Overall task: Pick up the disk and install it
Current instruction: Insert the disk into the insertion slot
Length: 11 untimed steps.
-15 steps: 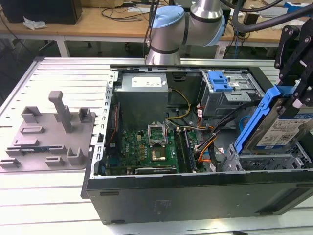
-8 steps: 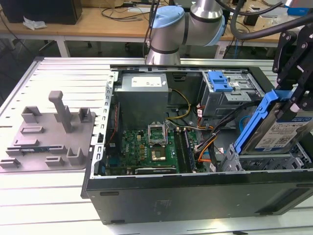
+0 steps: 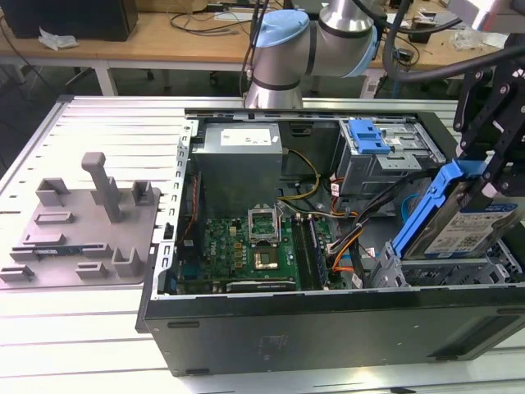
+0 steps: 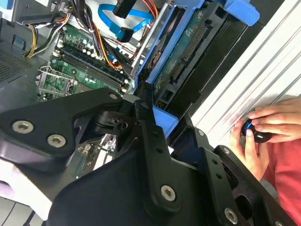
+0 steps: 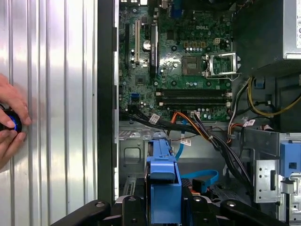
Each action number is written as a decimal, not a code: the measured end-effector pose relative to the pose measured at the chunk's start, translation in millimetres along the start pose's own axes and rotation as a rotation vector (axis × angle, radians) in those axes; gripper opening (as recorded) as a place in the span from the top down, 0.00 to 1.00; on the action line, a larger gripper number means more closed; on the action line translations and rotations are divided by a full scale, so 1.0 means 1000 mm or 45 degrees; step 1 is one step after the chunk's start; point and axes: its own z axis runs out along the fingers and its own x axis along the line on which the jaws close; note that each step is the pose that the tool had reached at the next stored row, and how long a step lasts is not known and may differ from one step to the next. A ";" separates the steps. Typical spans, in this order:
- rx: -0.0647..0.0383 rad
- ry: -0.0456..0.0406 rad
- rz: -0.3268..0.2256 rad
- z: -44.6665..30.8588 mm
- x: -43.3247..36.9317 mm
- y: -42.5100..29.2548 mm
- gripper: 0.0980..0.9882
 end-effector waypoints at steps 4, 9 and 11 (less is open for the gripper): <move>0.000 0.000 0.000 0.0053 0.0009 -0.0001 0.70; 0.000 0.000 0.000 0.0126 0.0024 -0.0001 0.70; 0.000 0.000 0.000 0.0154 0.0030 -0.0002 0.70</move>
